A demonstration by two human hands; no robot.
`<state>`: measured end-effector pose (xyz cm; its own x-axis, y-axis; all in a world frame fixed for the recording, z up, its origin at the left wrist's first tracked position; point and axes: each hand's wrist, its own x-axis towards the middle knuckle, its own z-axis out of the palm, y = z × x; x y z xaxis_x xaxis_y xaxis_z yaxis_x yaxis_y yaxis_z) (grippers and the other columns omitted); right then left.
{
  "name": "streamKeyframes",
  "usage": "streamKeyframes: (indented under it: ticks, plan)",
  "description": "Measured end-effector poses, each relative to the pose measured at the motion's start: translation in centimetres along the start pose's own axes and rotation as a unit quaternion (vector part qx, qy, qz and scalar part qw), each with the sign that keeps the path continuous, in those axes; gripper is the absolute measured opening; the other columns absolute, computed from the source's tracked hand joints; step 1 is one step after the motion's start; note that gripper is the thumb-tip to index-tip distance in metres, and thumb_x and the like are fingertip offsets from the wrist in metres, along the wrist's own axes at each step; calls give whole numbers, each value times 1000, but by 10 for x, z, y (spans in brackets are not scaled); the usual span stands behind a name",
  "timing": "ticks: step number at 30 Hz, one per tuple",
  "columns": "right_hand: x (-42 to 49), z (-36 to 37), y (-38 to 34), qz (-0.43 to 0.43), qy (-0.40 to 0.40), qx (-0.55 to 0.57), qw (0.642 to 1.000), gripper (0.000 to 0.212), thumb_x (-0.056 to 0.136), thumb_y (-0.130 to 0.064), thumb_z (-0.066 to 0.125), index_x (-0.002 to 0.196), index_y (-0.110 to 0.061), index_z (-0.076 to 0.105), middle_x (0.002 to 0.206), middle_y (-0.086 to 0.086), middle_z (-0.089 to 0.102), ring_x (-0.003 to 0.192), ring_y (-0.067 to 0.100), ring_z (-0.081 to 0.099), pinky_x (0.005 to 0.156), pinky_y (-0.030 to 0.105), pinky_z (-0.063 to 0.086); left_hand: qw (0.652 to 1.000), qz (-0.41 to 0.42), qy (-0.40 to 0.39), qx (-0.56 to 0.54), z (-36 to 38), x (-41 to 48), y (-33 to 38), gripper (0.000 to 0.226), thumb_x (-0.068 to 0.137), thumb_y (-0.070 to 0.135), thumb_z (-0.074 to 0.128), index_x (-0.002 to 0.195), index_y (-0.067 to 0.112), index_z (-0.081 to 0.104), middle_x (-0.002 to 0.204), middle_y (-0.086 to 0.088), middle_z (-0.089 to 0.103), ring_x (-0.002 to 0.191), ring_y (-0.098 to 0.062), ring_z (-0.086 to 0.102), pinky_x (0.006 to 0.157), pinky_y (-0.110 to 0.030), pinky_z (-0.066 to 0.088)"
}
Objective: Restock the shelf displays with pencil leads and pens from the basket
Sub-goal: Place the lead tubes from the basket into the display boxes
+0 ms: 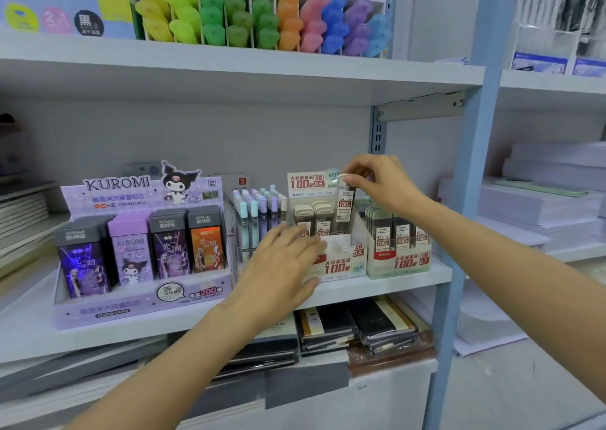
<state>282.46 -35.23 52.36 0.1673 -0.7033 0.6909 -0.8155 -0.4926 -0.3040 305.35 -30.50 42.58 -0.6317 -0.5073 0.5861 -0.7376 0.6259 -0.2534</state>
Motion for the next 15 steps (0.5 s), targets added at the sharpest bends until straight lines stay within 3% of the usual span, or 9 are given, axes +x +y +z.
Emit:
streamKeyframes:
  ticks: [2,6,9,12,15]
  plan:
    - [-1,8,3,2,8,-13,1000,17,92,-23,63,106,-15,69,96,0,71,87,11,62,82,27,52,999,6,-20,35,4,-1,2,58,93,42,54,146,21,42,151,2,42,144,-23,28,119,-38,6]
    - [0,19,6,10,-32,-30,999,18,91,-22,65,107,-17,70,100,1,71,90,12,62,86,32,53,998,12,-16,63,4,-2,3,58,89,36,61,142,18,48,145,-1,50,140,-26,37,117,-42,21]
    - [5,20,8,28,-96,-23,995,18,89,-23,67,105,-18,73,107,-3,68,96,13,59,86,33,51,997,11,-20,71,6,-3,3,59,90,35,59,144,18,44,148,-1,47,142,-25,34,118,-42,20]
    - [9,22,10,33,-107,-48,992,16,88,-18,68,103,-19,74,104,-9,63,88,6,53,81,29,48,997,7,-27,78,9,-3,3,60,90,35,58,145,19,42,149,-1,44,143,-26,31,118,-44,20]
    - [12,24,11,51,-100,-58,992,17,86,-11,71,101,-18,72,100,-2,68,87,10,60,87,34,54,997,5,-21,78,11,-4,4,61,91,35,55,147,19,38,153,-1,40,146,-25,26,120,-45,14]
